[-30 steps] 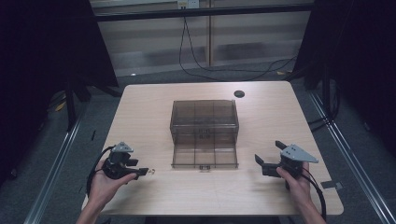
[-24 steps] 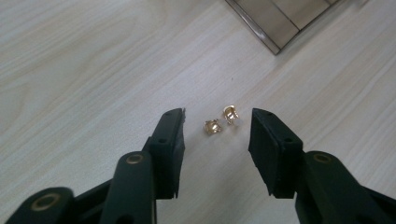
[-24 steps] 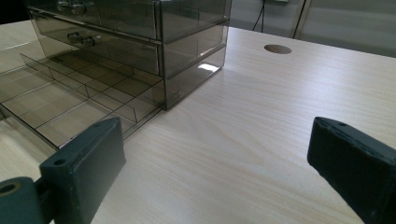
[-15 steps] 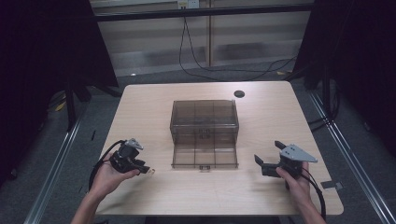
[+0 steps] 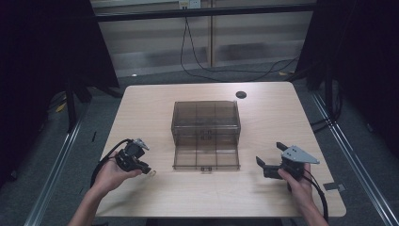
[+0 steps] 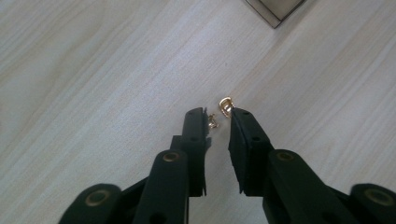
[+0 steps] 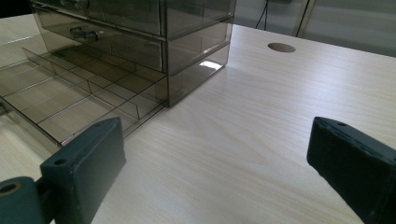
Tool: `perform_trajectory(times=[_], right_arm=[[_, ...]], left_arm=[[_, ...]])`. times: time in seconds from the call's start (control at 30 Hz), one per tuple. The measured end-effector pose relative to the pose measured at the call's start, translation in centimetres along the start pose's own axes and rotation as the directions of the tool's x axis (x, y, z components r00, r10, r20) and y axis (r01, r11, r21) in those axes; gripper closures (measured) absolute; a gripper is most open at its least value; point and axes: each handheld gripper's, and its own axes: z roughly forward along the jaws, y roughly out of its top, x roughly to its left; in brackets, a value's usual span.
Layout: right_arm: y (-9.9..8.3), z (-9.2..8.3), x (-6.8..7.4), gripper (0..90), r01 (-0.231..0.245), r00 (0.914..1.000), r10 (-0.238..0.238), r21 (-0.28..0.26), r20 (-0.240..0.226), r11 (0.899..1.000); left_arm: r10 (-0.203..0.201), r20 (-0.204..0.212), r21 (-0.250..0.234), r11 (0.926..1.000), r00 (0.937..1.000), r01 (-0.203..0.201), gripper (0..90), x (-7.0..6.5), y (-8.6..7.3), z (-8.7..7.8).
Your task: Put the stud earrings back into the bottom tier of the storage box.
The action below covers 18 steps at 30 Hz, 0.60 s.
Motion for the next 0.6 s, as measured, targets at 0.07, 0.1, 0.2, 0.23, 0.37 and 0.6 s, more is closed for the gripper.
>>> perform_trajectory(times=[0.07, 0.1, 0.2, 0.23, 0.37, 0.6], right_arm=[[0.0, 0.0, 0.0, 3.8, 0.001, 1.0, -0.001, 0.002, -0.001, 1.0], [0.0, 0.0, 0.1, 3.8, 0.007, 1.0, -0.007, 0.005, 0.003, 1.0], [0.0, 0.0, 0.1, 3.9, 0.007, 1.0, -0.007, 0.004, 0.005, 1.0], [0.0, 0.0, 0.0, 3.9, 0.007, 1.0, -0.007, 0.004, 0.004, 1.0], [0.0, 0.0, 0.0, 3.9, 0.007, 1.0, -0.007, 0.004, 0.004, 1.0], [0.0, 0.0, 0.0, 4.0, 0.006, 1.0, -0.006, 0.006, 0.002, 1.0]], left_arm=[[0.002, 0.003, 0.01, 0.9999, 1.0, -0.002, 77.9, 0.1, 0.1, 0.0], [0.004, 0.006, 0.01, 0.9999, 1.0, -0.004, 77.9, 0.1, 0.2, 0.2], [0.012, 0.014, 0.023, 0.9997, 0.9998, -0.012, 77.9, 0.0, 0.3, 0.4], [0.018, 0.014, 0.024, 0.9995, 0.9997, -0.019, 77.9, 0.0, 0.4, 0.5], [0.021, 0.004, 0.046, 0.9987, 0.9998, -0.021, 78.7, -0.2, 0.8, 0.8], [0.038, 0.015, 0.06, 0.9974, 0.9992, -0.039, 78.7, 0.0, 0.9, 1.1]])
